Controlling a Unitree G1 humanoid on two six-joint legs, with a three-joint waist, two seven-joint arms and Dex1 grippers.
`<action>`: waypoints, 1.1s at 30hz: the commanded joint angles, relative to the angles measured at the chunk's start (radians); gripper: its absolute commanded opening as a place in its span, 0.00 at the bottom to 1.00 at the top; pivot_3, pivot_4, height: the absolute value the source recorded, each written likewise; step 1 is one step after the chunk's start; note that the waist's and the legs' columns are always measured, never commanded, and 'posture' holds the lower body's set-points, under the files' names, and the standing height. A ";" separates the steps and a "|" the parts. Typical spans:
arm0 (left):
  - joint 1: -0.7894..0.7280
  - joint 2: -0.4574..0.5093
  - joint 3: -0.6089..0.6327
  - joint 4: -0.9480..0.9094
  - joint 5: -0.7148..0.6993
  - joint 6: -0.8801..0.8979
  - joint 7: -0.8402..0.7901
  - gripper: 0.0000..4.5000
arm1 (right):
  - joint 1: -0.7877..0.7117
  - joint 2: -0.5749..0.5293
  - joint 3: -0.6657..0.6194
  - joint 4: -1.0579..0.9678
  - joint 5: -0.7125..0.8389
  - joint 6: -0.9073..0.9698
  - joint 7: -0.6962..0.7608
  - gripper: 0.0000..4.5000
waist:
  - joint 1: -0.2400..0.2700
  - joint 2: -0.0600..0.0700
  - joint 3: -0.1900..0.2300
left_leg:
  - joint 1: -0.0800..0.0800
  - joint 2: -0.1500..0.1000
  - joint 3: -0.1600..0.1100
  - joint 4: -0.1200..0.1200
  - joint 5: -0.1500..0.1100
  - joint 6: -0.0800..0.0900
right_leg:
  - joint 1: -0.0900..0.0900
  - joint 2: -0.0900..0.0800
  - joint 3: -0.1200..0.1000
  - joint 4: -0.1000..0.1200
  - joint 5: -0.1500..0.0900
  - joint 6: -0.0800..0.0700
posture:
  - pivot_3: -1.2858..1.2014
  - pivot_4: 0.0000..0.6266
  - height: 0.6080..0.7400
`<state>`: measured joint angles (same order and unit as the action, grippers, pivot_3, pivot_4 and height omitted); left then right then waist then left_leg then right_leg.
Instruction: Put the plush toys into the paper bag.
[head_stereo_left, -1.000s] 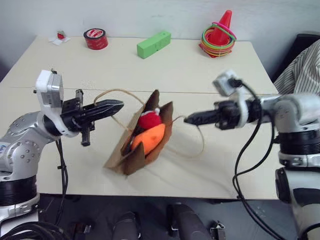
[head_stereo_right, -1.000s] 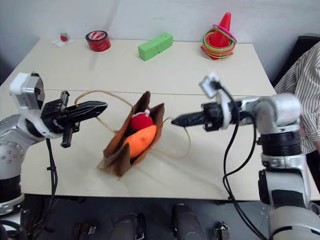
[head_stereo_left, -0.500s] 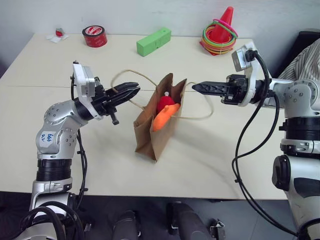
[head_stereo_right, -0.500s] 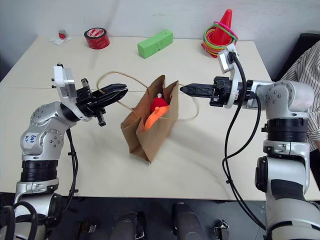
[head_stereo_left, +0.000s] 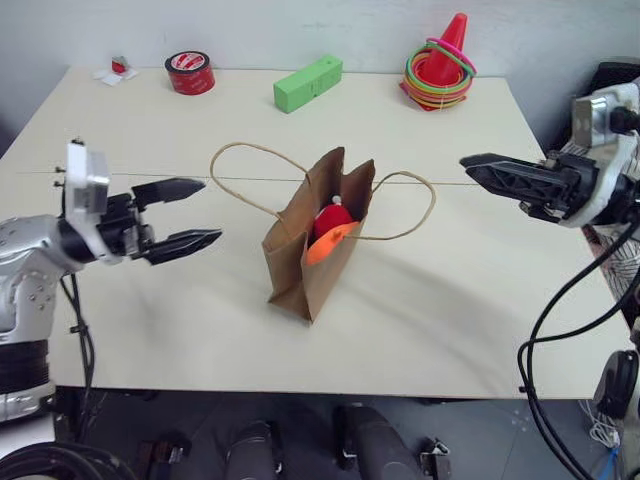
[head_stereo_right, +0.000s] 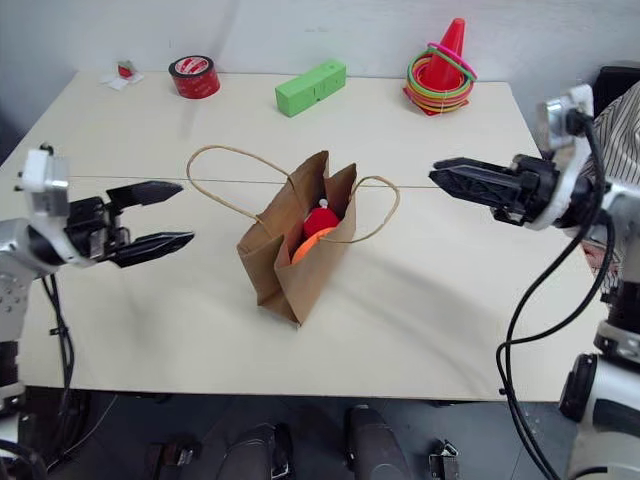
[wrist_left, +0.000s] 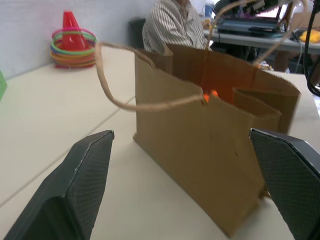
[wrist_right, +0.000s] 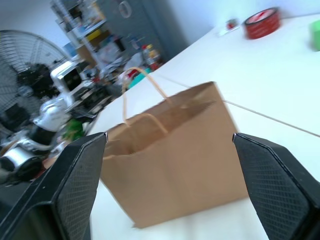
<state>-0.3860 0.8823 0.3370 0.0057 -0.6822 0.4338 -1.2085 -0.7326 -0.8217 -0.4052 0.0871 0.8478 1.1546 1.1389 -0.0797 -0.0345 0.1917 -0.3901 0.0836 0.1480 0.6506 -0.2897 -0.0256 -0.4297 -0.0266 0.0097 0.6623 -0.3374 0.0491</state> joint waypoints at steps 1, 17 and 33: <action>0.114 0.011 0.047 -0.112 -0.021 -0.003 -0.022 1.00 | 0.173 -0.003 0.005 -0.154 -0.046 -0.160 0.017 0.92 | 0.000 0.000 0.000 | 0.001 0.000 0.000 -0.001 0.000 0.000 | 0.001 0.000 0.000 -0.001 0.000 0.000 | 0.52 0.24 1.00; 0.227 -0.385 -0.200 -0.493 0.112 -0.017 0.493 1.00 | 0.394 0.435 0.598 -0.119 -0.660 -1.206 -0.074 0.00 | -0.003 -0.001 -0.001 | 0.018 -0.002 0.000 -0.002 0.004 0.001 | 0.016 0.001 0.002 -0.001 0.008 0.000 | 0.52 0.24 1.00; 0.063 -0.453 -0.279 -0.263 0.212 -0.067 0.529 0.29 | 0.417 0.408 0.572 -0.176 -0.607 -1.204 -0.115 0.00 | 0.017 -0.002 -0.001 | 0.018 -0.001 0.000 -0.002 0.004 0.000 | 0.018 0.001 0.001 -0.002 0.006 -0.001 | 0.52 0.24 1.00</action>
<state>-0.3024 0.4178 0.0270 -0.2724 -0.4481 0.3966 -0.6487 -0.3409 -0.3776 0.2251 -0.0174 0.1793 -0.0700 1.0021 -0.0622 -0.0360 0.1907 -0.3720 0.0829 0.1477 0.6482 -0.2857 -0.0254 -0.4122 -0.0256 0.0104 0.6601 -0.3317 0.0479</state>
